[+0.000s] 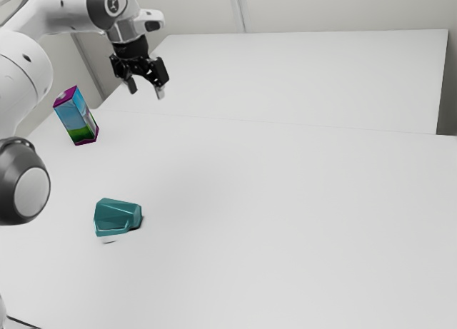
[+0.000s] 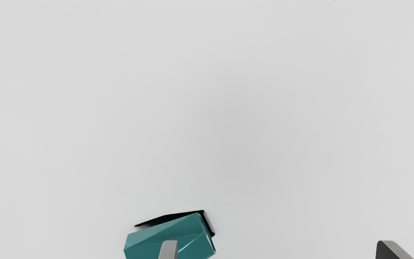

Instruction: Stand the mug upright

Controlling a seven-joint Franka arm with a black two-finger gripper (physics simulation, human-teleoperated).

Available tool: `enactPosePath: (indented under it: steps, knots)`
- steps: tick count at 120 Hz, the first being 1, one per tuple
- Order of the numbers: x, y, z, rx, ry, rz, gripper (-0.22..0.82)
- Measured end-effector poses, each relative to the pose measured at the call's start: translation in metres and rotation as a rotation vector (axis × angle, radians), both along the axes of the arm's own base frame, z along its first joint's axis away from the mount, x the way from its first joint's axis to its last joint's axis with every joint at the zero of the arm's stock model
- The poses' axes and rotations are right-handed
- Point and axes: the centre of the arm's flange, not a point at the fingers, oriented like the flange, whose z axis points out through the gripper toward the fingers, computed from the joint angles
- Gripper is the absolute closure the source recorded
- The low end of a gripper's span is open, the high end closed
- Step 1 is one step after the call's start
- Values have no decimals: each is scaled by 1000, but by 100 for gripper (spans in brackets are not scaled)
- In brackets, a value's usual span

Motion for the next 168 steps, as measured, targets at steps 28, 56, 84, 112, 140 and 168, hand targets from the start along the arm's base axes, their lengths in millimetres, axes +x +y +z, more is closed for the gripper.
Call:
enactPosePath:
  steps: [28,56,84,112,140,168]
  knots:
    - [-13,8,7,-6,-9,-3,0]
    - [-132,75,-67,-162,91,94,0]
    - [-194,104,-136,-259,95,140,0]
    - [-212,150,-155,-289,59,183,0]
    - [-229,189,-173,-320,52,208,0]
    - [-230,210,-199,-414,20,259,0]
